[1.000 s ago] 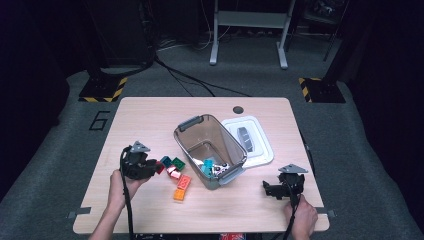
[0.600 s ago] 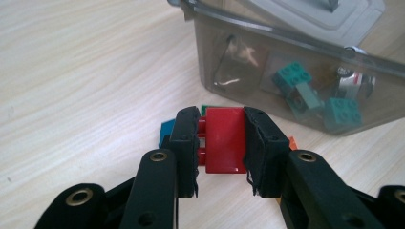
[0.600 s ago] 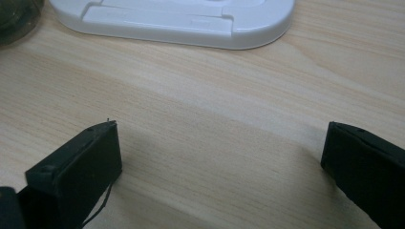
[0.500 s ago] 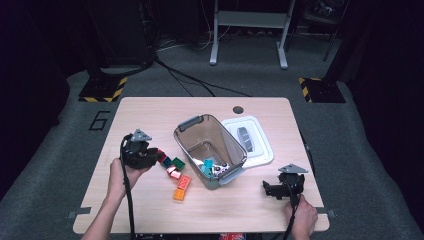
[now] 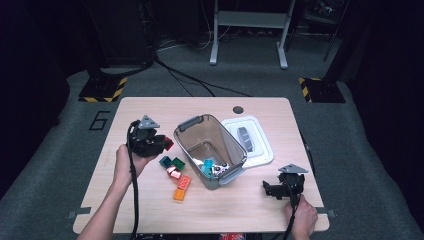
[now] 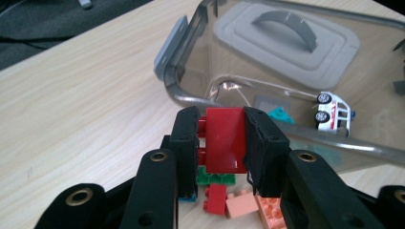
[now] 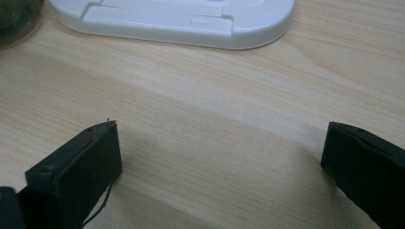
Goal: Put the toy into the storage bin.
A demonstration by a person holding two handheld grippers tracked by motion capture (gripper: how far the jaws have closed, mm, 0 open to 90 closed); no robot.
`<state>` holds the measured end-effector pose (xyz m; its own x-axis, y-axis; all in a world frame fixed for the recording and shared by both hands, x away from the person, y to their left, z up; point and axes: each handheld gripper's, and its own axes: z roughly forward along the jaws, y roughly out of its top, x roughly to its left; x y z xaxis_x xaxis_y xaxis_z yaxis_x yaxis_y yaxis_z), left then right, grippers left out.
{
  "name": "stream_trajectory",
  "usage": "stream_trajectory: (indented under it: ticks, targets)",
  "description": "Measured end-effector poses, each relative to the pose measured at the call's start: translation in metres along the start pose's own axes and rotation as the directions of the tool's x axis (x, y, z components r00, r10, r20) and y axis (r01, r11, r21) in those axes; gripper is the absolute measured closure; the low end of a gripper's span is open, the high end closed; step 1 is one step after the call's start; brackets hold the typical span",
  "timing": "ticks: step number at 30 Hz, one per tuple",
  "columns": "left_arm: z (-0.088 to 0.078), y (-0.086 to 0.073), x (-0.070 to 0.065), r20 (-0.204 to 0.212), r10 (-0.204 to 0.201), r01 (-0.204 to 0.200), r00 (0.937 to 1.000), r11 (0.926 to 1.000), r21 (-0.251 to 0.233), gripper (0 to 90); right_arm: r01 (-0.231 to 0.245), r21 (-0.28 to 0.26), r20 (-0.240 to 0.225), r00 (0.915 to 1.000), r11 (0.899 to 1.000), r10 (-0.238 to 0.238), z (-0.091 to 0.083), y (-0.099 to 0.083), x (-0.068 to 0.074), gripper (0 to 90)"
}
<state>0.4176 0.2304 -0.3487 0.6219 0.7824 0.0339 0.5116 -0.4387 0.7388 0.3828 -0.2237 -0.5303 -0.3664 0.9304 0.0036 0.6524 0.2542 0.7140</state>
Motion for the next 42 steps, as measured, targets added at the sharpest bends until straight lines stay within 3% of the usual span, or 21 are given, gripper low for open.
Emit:
stream_trajectory:
  ticks: [8, 19, 25, 33, 42]
  targets:
    - [0.006, 0.020, -0.015, 0.017, 0.042, -0.042, 0.9990, 0.9990, -0.016, 67.4, 0.000, 0.000, 0.000, 1.0000, 1.000, 0.000, 0.000, 0.000, 0.000, 0.0]
    - [0.027, 0.033, -0.039, 0.073, 0.085, -0.084, 0.9937, 0.9964, -0.005, 67.4, 0.001, 0.000, 0.000, 1.0000, 1.000, -0.001, 0.000, 0.000, 0.000, 0.0]
    - [0.038, 0.035, -0.050, 0.115, 0.099, -0.101, 0.9884, 0.9947, 0.018, 67.4, 0.001, 0.000, 0.000, 1.0000, 1.000, -0.001, 0.000, 0.000, 0.000, 0.0]
    - [0.053, 0.032, -0.065, 0.196, 0.099, -0.113, 0.9756, 0.9918, 0.060, 67.4, 0.001, 0.000, 0.000, 1.0000, 1.000, -0.001, 0.000, 0.000, 0.000, 0.0]
    - [0.064, 0.023, -0.073, 0.240, 0.090, -0.121, 0.9665, 0.9858, 0.117, 67.3, 0.001, 0.000, 0.000, 1.0000, 1.000, -0.001, 0.000, 0.000, 0.000, 0.0]
